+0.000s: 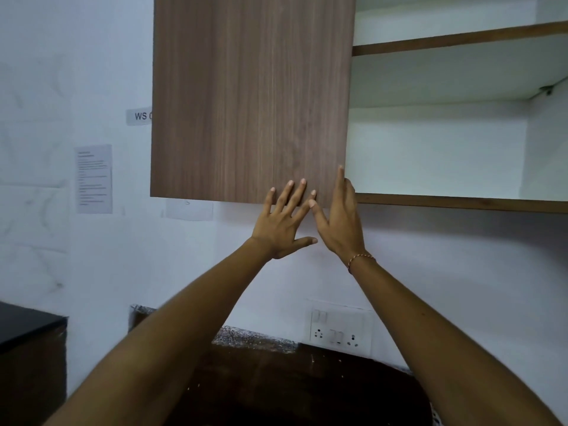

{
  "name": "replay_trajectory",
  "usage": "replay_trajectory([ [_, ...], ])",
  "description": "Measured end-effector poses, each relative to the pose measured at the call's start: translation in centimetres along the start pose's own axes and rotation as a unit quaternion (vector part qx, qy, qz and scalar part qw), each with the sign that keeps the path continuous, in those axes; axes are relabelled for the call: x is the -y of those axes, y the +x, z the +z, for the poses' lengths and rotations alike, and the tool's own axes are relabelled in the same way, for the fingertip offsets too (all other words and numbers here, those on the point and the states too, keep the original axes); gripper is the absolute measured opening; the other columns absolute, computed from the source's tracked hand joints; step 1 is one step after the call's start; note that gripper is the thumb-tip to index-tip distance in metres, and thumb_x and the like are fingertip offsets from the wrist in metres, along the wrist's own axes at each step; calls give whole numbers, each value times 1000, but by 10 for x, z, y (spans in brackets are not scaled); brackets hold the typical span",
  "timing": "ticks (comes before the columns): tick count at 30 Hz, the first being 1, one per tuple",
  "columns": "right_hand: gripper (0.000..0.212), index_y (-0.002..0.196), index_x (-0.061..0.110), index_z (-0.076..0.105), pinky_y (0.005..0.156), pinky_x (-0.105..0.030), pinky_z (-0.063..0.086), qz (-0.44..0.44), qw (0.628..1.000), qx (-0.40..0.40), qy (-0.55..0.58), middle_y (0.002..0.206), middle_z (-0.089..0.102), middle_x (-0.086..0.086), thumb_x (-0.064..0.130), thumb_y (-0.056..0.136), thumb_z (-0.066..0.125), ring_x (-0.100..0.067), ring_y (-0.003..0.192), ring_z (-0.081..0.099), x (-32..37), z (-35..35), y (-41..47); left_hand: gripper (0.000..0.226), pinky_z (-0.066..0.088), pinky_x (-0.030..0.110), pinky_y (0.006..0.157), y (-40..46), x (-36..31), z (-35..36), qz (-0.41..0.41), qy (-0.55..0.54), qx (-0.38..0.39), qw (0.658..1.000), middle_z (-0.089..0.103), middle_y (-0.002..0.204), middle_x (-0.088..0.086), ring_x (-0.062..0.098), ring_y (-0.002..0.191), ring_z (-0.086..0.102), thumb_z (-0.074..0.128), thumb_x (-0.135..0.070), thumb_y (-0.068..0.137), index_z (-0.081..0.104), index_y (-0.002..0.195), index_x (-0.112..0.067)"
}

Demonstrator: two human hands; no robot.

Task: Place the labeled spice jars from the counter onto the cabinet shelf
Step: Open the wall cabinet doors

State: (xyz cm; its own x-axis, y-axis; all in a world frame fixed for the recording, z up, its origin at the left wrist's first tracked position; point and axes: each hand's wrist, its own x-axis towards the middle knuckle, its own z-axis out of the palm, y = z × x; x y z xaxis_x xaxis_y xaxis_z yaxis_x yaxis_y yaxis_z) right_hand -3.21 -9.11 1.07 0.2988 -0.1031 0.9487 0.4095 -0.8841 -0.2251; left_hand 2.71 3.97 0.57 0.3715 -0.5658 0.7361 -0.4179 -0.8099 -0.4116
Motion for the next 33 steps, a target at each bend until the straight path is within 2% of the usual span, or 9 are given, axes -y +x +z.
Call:
replay_trajectory([
  [4,76,149,10,13,100,-39,46,-39,998,-23,-38,145,31,-21,34,90,54,-32,131,38,19,-9,-11,88,-6,50,115,-18,8,-19,5,4,-7,1000,-17,157,7,28,145,-15,19,-75,82,-26,139,-25],
  [6,75,149,9,14,99,-42,47,-41,998,-30,-45,145,31,-23,34,90,53,-33,131,38,34,-13,-17,88,-7,50,115,-30,11,-30,8,1,-7,1000,-15,158,7,28,145,-14,20,-75,82,-24,140,-25],
  [14,70,149,12,14,102,-42,44,-27,998,-34,-34,145,29,-23,30,92,50,-33,131,35,114,-40,-42,88,-15,48,111,-96,35,-89,41,46,18,998,-8,159,8,29,146,-10,18,-75,81,-5,149,-24],
  [20,72,149,12,15,104,-40,39,-25,999,-26,-14,147,27,-22,32,91,52,-33,134,33,182,-52,-62,90,-16,47,111,-141,62,-139,0,35,-7,999,-9,159,7,29,145,-12,17,-76,80,-9,148,-23],
  [25,72,149,11,16,104,-40,39,-28,999,-30,25,146,29,-23,30,90,52,-34,134,34,231,-55,-77,90,-12,48,114,-173,85,-173,-4,46,-5,999,-11,158,6,28,145,-13,19,-74,82,-11,148,-21],
  [30,73,149,12,14,106,-40,38,-42,997,-25,63,149,27,-21,35,89,49,-33,137,31,275,-44,-89,92,-13,45,114,-197,117,-198,-8,53,-24,998,-16,157,5,23,140,-23,-1,-77,75,-18,144,-18],
  [33,73,148,9,16,109,-34,31,-66,994,-24,79,151,27,-19,39,90,47,-30,139,28,305,-31,-96,92,-10,44,116,-212,138,-211,9,65,-25,998,-19,153,3,23,141,-21,7,-75,78,-15,145,-16],
])
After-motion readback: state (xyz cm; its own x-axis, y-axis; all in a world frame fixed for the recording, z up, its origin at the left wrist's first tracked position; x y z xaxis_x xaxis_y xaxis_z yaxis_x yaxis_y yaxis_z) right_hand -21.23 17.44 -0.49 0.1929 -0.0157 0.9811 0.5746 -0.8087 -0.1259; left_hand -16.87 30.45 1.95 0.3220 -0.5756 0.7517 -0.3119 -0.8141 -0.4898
